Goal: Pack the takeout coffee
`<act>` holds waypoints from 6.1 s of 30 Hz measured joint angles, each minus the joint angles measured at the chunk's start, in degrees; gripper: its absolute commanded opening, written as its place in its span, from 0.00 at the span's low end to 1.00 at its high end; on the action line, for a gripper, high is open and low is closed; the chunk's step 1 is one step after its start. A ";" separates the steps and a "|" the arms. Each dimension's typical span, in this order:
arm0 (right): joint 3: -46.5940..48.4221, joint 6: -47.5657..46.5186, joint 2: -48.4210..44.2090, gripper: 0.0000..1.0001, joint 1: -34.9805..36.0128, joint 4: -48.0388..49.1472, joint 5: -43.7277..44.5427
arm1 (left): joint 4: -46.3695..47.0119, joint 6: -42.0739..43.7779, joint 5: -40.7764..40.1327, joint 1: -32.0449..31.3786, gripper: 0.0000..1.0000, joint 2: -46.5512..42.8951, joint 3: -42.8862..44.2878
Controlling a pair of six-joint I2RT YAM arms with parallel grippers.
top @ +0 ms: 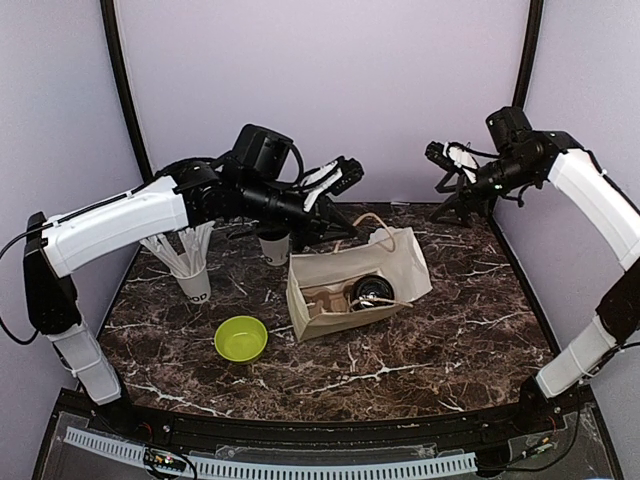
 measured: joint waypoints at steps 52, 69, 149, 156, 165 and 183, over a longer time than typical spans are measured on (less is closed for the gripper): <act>-14.10 15.47 6.08 0.84 0.07 14.84 -3.78 | -11.93 -11.54 -24.70 24.70 0.87 14.40 18.58; -14.29 15.17 5.97 0.85 0.07 11.19 -3.34 | -14.51 -15.43 -20.46 25.51 0.93 25.53 21.16; -15.67 15.32 6.10 0.84 0.39 10.95 -3.93 | -13.44 -16.85 -28.46 23.78 0.92 21.31 17.75; -15.67 15.32 6.10 0.84 0.55 10.93 -3.93 | -13.55 -16.79 -28.00 23.78 0.93 24.41 17.66; -15.67 15.30 6.10 0.84 0.74 10.95 -3.91 | -13.84 -16.74 -27.63 23.78 0.87 27.34 17.66; -15.67 15.43 6.10 0.83 0.74 10.95 -3.93 | -20.20 -16.55 -27.89 23.78 0.64 27.74 22.64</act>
